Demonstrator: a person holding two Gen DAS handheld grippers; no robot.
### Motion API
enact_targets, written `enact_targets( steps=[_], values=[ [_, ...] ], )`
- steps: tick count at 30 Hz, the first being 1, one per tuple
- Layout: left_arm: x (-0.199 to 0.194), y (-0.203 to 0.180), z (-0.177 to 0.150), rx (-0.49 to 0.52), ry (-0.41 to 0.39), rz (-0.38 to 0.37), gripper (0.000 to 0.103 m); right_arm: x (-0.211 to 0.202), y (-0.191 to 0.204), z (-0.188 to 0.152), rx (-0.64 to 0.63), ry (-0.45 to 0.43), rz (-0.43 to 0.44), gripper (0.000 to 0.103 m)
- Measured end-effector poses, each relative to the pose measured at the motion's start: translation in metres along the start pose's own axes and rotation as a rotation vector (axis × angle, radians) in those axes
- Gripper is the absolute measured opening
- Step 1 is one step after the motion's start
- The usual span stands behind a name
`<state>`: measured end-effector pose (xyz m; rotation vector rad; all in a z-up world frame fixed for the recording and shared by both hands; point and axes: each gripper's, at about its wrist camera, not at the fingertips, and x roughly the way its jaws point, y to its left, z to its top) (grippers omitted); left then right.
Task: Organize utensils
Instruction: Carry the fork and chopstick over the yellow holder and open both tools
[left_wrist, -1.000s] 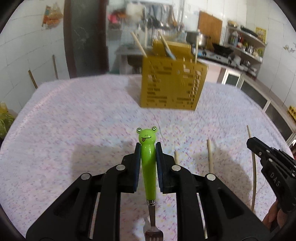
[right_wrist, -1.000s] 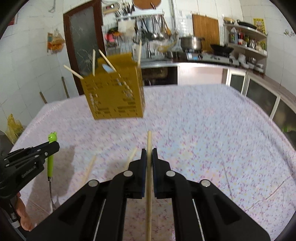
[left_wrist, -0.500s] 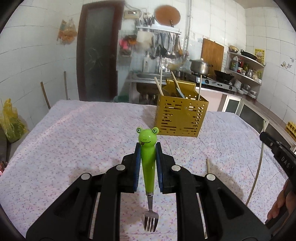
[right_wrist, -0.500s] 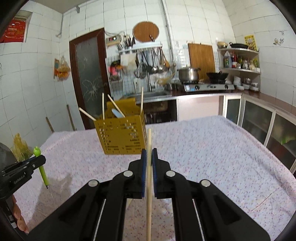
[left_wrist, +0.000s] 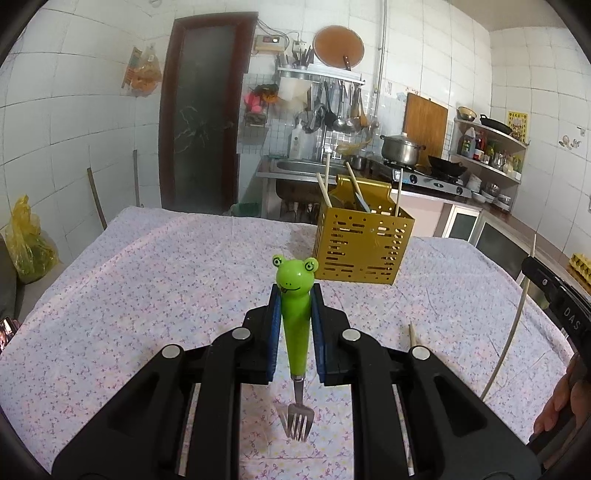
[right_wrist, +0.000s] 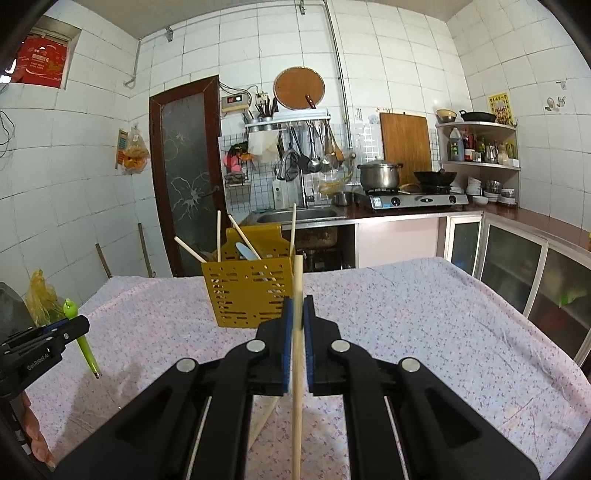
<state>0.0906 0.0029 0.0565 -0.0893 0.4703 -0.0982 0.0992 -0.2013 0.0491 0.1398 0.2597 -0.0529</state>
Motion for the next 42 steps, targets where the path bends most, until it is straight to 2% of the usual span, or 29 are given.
enact_targets(
  steps=[6,13,20,25,30,35,40,42],
  values=[
    [-0.003,0.000,0.012,0.005,-0.023,-0.004,0.014,0.002,0.004,0.008,-0.006,-0.022,0.001,0.006],
    [0.000,-0.006,0.044,0.015,-0.060,-0.019,0.014,0.011,0.006,0.033,0.003,-0.061,-0.003,0.006],
    [0.006,-0.025,0.108,0.012,-0.131,-0.076,0.014,0.025,0.017,0.087,-0.024,-0.145,0.001,0.006],
    [0.021,-0.046,0.160,0.009,-0.210,-0.105,0.014,0.050,0.027,0.132,-0.037,-0.208,0.005,0.006],
    [0.058,-0.065,0.204,0.010,-0.263,-0.109,0.014,0.097,0.034,0.171,-0.027,-0.235,0.024,0.006],
    [0.110,-0.072,0.222,-0.001,-0.268,-0.107,0.014,0.152,0.039,0.187,-0.019,-0.240,0.047,0.006],
    [0.173,-0.075,0.216,0.009,-0.214,-0.093,0.014,0.204,0.039,0.176,-0.024,-0.216,0.059,0.006],
    [0.190,-0.073,0.208,0.003,-0.184,-0.093,0.014,0.224,0.035,0.161,-0.020,-0.192,0.078,0.006]
  ],
)
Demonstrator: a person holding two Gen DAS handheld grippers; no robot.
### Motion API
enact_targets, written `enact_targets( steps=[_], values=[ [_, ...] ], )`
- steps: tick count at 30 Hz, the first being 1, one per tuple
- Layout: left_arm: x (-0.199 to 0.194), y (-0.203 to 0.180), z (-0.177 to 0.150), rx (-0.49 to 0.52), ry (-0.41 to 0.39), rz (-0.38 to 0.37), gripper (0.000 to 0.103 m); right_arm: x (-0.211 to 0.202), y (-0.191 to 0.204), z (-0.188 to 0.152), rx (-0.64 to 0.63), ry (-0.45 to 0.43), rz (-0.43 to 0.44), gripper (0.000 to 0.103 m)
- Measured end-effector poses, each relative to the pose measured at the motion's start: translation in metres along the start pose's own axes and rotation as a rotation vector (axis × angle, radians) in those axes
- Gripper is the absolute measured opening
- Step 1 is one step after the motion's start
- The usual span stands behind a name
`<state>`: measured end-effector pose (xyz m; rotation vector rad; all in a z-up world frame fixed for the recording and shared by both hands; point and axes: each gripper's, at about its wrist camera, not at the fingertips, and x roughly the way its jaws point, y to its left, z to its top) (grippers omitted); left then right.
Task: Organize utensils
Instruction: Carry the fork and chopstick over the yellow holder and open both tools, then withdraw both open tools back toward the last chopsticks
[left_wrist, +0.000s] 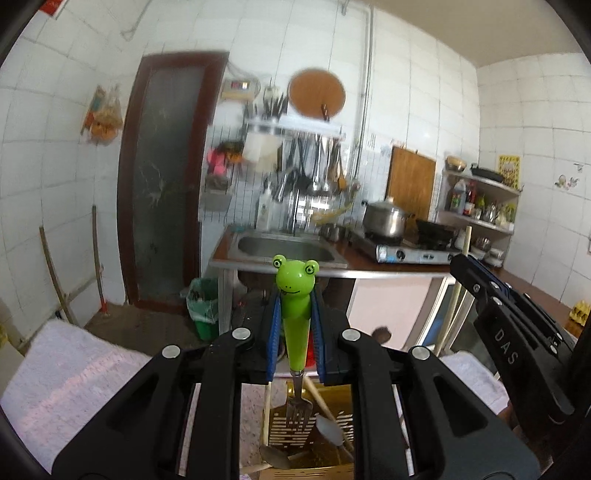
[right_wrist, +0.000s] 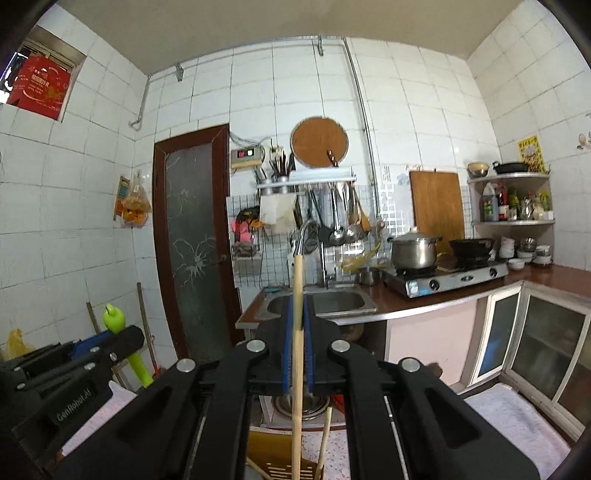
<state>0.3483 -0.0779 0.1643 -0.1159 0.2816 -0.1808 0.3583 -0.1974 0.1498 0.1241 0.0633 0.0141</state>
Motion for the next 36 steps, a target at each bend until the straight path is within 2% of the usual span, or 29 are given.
enact_targets(
  steps=[5,9,10,11,12,13,14,16,17,18,19,22,26,30,36],
  values=[
    [0.028,0.010,-0.027,-0.016,0.070,0.014,0.014,0.016,-0.004,-0.041,-0.014,0.095,-0.011,0.006],
    [0.032,0.020,-0.036,-0.048,0.119,0.017,0.015,0.016,-0.008,-0.052,-0.024,0.174,-0.028,0.007],
    [0.027,0.024,-0.035,-0.051,0.122,0.026,0.022,0.013,-0.009,-0.052,-0.029,0.197,-0.042,0.008],
    [0.022,0.026,-0.034,-0.053,0.123,0.036,0.028,0.009,-0.011,-0.050,-0.033,0.224,-0.057,0.018],
    [0.013,0.029,-0.032,-0.058,0.121,0.047,0.047,0.004,-0.014,-0.048,-0.030,0.238,-0.066,0.044],
    [0.002,0.032,-0.030,-0.061,0.120,0.064,0.071,-0.004,-0.016,-0.045,-0.024,0.246,-0.074,0.054],
    [-0.007,0.035,-0.028,-0.063,0.116,0.078,0.078,-0.014,-0.019,-0.040,-0.024,0.258,-0.087,0.058],
    [-0.034,0.043,-0.025,-0.061,0.087,0.101,0.083,-0.028,-0.022,-0.036,-0.038,0.289,-0.104,0.059],
    [-0.044,0.046,-0.024,-0.060,0.086,0.109,0.086,-0.036,-0.023,-0.035,-0.039,0.304,-0.112,0.064],
    [-0.054,0.051,-0.025,-0.062,0.089,0.118,0.094,-0.049,-0.026,-0.035,-0.039,0.319,-0.123,0.069],
    [-0.067,0.057,-0.026,-0.068,0.090,0.129,0.098,-0.059,-0.029,-0.035,-0.045,0.329,-0.127,0.070],
    [-0.095,0.070,-0.035,-0.059,0.087,0.164,0.098,-0.084,-0.032,-0.040,-0.064,0.349,-0.150,0.075],
    [-0.120,0.091,-0.059,-0.053,0.137,0.205,0.098,-0.111,-0.035,-0.058,-0.041,0.397,-0.162,0.075],
    [-0.133,0.101,-0.092,-0.028,0.190,0.249,0.098,-0.127,-0.036,-0.090,-0.016,0.465,-0.167,0.075],
    [-0.139,0.113,-0.145,-0.033,0.286,0.267,0.098,-0.141,-0.027,-0.143,-0.030,0.568,-0.174,0.075]
  ],
)
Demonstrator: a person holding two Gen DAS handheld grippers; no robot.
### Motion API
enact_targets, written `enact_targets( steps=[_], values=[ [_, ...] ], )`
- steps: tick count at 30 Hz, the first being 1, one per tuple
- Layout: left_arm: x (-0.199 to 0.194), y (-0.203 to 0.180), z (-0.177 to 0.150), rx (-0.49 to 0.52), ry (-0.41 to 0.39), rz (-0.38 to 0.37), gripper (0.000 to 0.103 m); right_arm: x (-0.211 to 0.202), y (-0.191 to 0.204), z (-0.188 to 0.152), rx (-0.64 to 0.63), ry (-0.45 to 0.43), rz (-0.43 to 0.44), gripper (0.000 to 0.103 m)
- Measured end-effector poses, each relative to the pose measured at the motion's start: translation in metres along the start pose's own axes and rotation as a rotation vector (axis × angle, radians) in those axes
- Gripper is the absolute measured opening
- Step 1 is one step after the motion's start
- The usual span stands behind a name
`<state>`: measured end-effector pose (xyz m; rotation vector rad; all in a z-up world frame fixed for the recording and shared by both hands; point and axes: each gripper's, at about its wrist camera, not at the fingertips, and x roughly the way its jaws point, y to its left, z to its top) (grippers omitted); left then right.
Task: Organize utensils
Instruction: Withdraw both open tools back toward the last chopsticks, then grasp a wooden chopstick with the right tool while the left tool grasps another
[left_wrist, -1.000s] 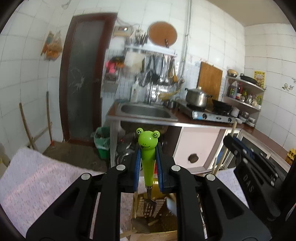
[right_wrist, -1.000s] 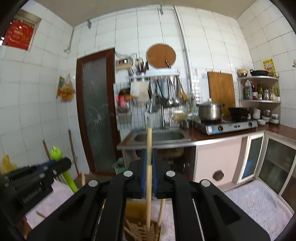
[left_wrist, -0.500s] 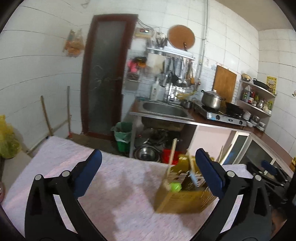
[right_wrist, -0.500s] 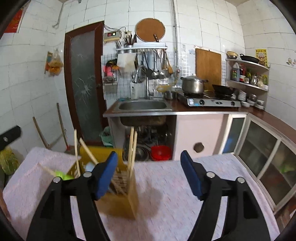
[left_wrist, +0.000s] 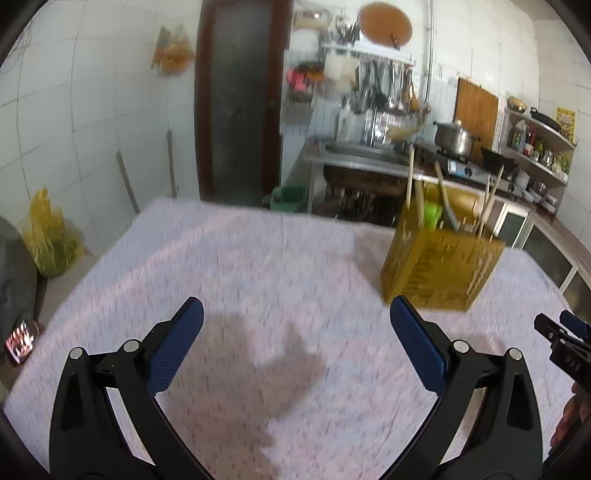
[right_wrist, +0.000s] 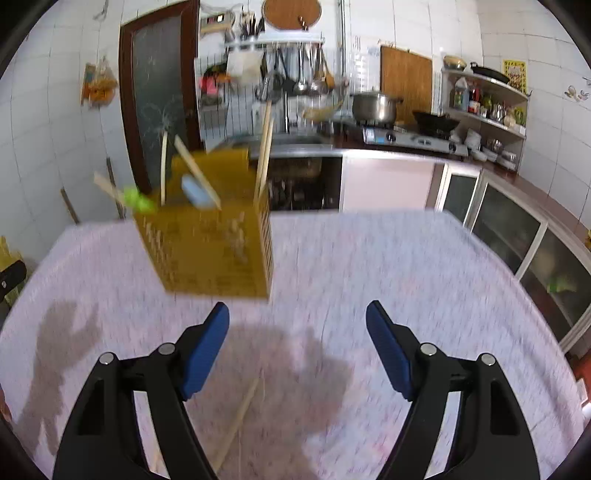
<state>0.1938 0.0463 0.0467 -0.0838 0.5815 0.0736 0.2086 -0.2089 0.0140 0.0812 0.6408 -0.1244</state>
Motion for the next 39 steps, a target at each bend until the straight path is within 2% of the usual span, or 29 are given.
enact_targets(
  steps=[9,17,19,20,22,24,27,30,39],
  values=[
    [0.019,-0.009,-0.056,0.033,0.123,-0.018,0.098,0.021,0.012,-0.058,0.004,0.146,-0.016,0.075],
    [0.033,-0.024,-0.078,0.054,0.173,-0.015,0.098,0.032,0.032,-0.069,0.004,0.204,-0.008,0.074],
    [0.033,-0.029,-0.080,0.059,0.177,-0.019,0.098,0.040,0.039,-0.066,-0.005,0.216,-0.018,0.066],
    [0.033,-0.030,-0.080,0.062,0.180,-0.019,0.098,0.045,0.041,-0.065,-0.001,0.228,-0.014,0.053],
    [0.033,-0.034,-0.081,0.068,0.186,-0.023,0.098,0.050,0.040,-0.062,0.011,0.234,-0.013,0.049],
    [0.034,-0.038,-0.082,0.072,0.191,-0.028,0.098,0.053,0.041,-0.058,0.016,0.236,0.006,0.028],
    [0.033,-0.046,-0.084,0.082,0.203,-0.034,0.098,0.055,0.039,-0.055,0.015,0.237,0.026,0.011],
    [0.032,-0.054,-0.087,0.087,0.221,-0.049,0.098,0.051,0.032,-0.058,0.022,0.233,0.041,0.007],
    [0.029,-0.105,-0.099,0.125,0.276,-0.130,0.098,0.043,-0.018,-0.066,0.048,0.236,0.031,0.007]
  ],
)
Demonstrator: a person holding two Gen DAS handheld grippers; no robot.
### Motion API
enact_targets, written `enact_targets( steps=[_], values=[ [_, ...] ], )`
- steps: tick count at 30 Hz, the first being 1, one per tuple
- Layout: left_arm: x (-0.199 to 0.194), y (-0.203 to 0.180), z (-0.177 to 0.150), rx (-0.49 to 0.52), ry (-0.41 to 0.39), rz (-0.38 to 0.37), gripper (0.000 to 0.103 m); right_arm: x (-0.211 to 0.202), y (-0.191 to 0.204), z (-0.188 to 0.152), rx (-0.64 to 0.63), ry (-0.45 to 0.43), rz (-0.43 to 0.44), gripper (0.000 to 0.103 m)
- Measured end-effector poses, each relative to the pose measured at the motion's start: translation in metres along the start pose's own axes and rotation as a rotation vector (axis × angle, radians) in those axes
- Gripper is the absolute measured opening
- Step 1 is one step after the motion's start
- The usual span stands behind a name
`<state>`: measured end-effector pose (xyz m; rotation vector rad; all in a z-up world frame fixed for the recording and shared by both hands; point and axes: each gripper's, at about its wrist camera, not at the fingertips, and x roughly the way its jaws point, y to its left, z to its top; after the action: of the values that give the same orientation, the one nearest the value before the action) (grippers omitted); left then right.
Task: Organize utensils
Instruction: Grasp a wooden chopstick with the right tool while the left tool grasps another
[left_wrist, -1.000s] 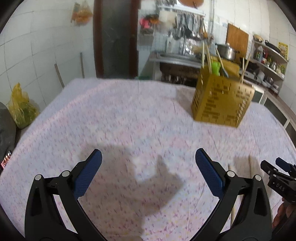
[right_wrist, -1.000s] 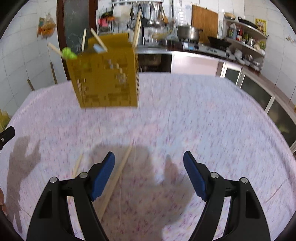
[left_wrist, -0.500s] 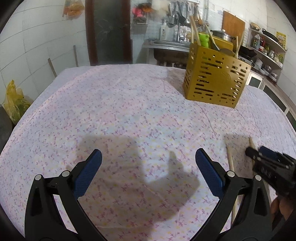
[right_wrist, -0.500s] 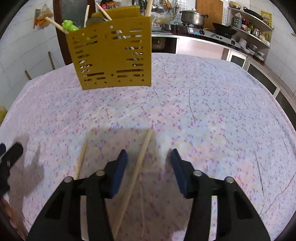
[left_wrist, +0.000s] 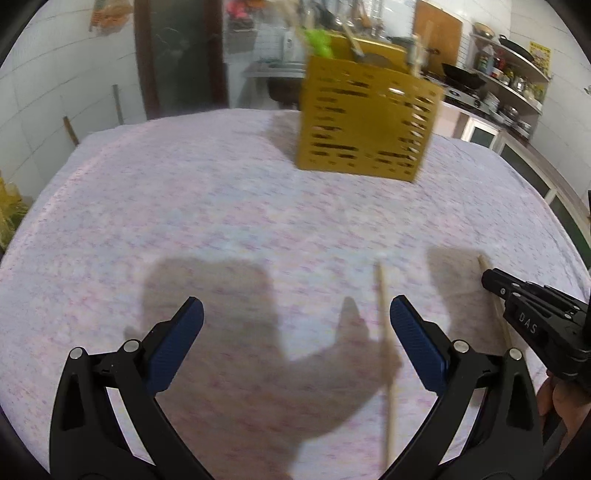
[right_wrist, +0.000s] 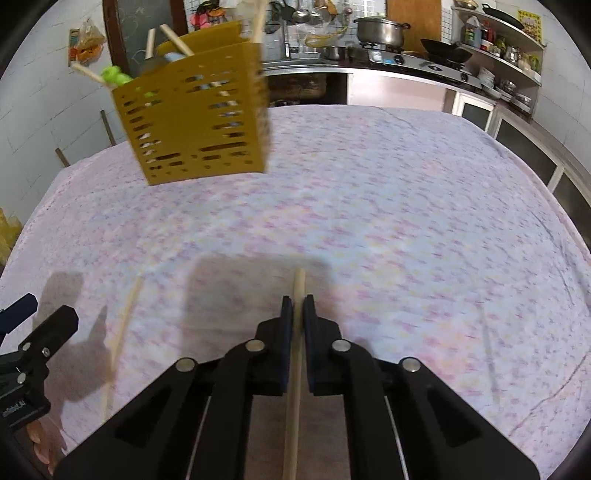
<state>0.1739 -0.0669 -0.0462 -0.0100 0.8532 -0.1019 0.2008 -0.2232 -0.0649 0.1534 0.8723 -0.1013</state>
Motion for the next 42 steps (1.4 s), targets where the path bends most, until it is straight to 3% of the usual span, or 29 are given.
enact_targets(
  steps=[5,9,11,14,18,22,27,34,42],
  values=[
    [0.011,-0.029,-0.006,0.034,0.032,-0.007,0.095,-0.003,-0.019,-0.004,0.004,-0.009,0.010,0.007],
    [0.025,-0.038,-0.008,0.050,0.097,0.002,0.077,-0.002,-0.021,-0.006,0.007,-0.015,0.019,0.007],
    [0.025,-0.040,-0.007,0.045,0.087,0.016,0.075,-0.002,-0.022,-0.006,0.009,-0.015,0.023,0.007],
    [0.026,-0.043,-0.006,0.046,0.087,0.015,0.063,-0.003,-0.024,-0.006,0.013,-0.014,0.030,0.007],
    [0.029,-0.053,0.000,0.094,0.107,0.013,0.036,-0.001,-0.023,-0.002,0.003,0.002,0.023,0.007],
    [0.030,-0.058,0.006,0.100,0.136,-0.013,0.016,0.002,-0.021,0.000,-0.003,0.013,0.017,0.008],
    [0.030,-0.056,0.006,0.088,0.130,-0.041,0.004,-0.001,-0.021,-0.003,-0.013,-0.003,0.025,0.007],
    [0.021,-0.049,0.001,0.073,0.090,-0.041,0.004,-0.016,-0.014,-0.008,-0.024,-0.048,0.039,0.007],
    [-0.017,-0.026,0.010,0.043,-0.030,-0.041,0.004,-0.053,-0.005,-0.002,-0.027,-0.155,0.072,0.006]
  ],
)
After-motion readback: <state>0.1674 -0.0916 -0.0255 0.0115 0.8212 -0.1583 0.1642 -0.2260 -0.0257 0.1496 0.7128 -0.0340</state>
